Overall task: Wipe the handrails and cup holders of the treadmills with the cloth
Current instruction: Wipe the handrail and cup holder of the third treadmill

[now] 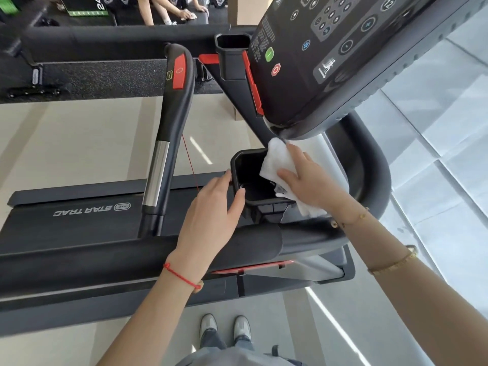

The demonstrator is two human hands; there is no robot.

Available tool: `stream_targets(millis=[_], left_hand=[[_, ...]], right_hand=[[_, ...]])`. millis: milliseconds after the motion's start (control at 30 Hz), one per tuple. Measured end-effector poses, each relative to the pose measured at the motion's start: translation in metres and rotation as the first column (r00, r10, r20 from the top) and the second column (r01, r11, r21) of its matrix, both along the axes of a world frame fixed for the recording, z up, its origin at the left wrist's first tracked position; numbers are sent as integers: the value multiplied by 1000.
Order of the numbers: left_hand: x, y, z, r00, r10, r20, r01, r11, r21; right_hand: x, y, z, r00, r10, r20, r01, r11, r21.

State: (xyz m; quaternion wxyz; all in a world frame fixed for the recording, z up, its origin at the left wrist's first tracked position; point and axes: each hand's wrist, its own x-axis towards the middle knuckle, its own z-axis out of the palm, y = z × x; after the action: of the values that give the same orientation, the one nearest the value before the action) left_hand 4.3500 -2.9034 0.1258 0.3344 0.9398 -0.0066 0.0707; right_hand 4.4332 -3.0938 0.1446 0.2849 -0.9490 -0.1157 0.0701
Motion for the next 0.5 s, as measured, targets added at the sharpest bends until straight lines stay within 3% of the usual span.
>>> stream_targets(millis=[133,267,367,500], left_hand=[[5,5,-1,999,-23,-31,22,999,-25],[13,11,2,997,-63,-45,58,994,-97],[17,15,4,997,-69,-34,64,990,-126],[15,18,1,997,-71,-41,64,985,-158]], right_hand=[[-33,-23,1,997,-4,77,6,1000,-16],[-53,-30,19,948,226,224,-211,973,-91],[-48,-21,26,873,459,167,-437,886,-155],[-43,21,12,864,491,112,-452,854,-255]])
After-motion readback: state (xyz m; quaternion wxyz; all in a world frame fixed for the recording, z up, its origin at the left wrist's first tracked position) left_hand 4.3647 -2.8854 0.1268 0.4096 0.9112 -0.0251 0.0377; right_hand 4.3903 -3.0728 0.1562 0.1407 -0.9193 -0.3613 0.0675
